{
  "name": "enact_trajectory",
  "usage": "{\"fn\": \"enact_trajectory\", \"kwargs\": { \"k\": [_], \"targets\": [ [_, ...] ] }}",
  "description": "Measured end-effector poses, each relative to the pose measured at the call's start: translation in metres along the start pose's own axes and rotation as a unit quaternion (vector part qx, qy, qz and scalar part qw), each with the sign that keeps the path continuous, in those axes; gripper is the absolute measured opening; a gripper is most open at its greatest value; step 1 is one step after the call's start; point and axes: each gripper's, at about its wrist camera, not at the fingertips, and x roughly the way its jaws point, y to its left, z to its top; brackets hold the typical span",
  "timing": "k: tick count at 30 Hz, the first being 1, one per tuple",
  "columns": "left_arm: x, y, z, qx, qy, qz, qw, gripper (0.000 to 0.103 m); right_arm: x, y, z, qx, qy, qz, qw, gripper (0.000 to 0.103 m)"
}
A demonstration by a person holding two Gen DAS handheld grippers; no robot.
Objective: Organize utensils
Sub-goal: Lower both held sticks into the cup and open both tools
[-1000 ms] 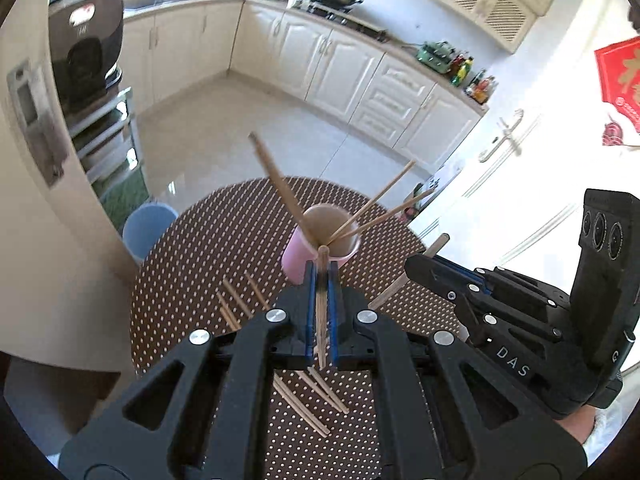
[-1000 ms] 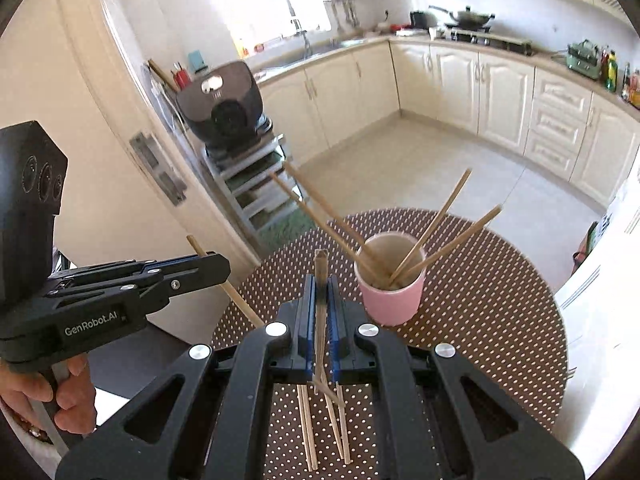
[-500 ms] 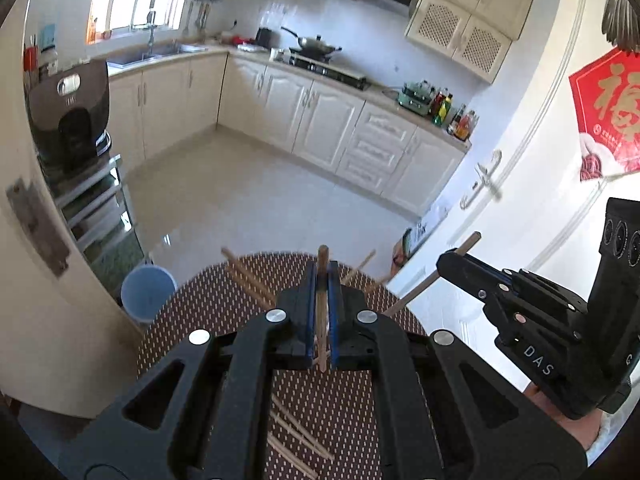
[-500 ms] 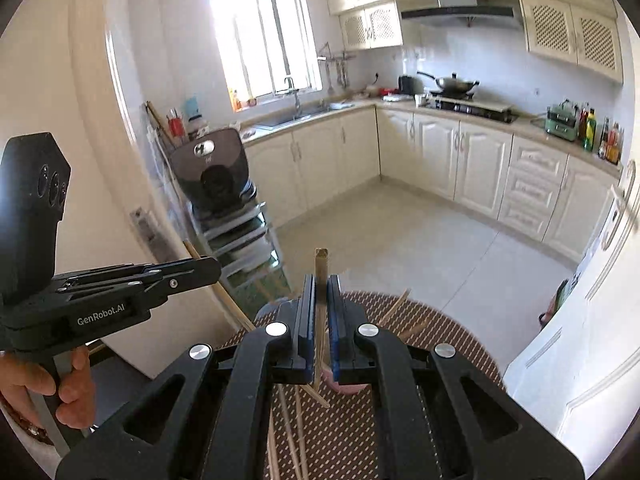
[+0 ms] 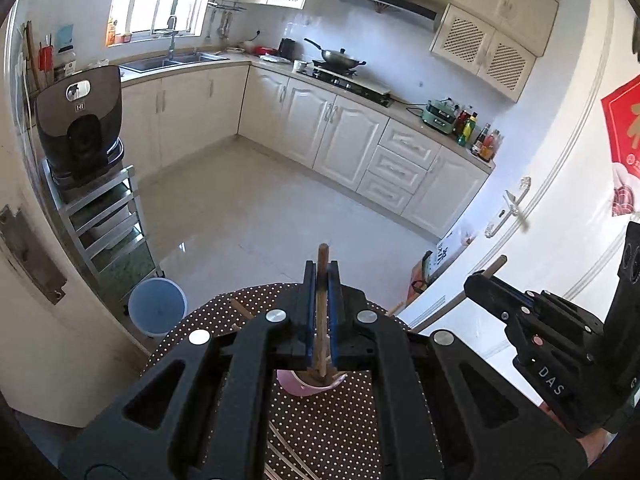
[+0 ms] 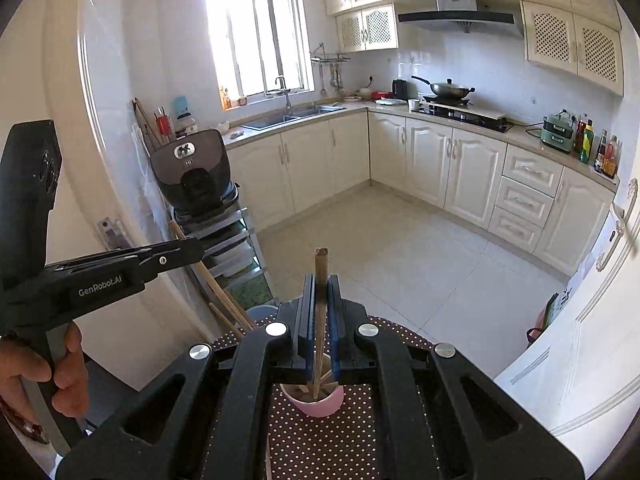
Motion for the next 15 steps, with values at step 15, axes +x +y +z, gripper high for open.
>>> {"fn": "enact_trajectory", "kwargs": {
  "k": [15],
  "targets": [
    [0.029, -0.011, -0.047, 0.033, 0.038, 0.010, 0.9987, 0.006, 0.021, 0.008, -0.028, 0.013, 0.044, 0.007, 0.999, 0.005]
  ]
}}
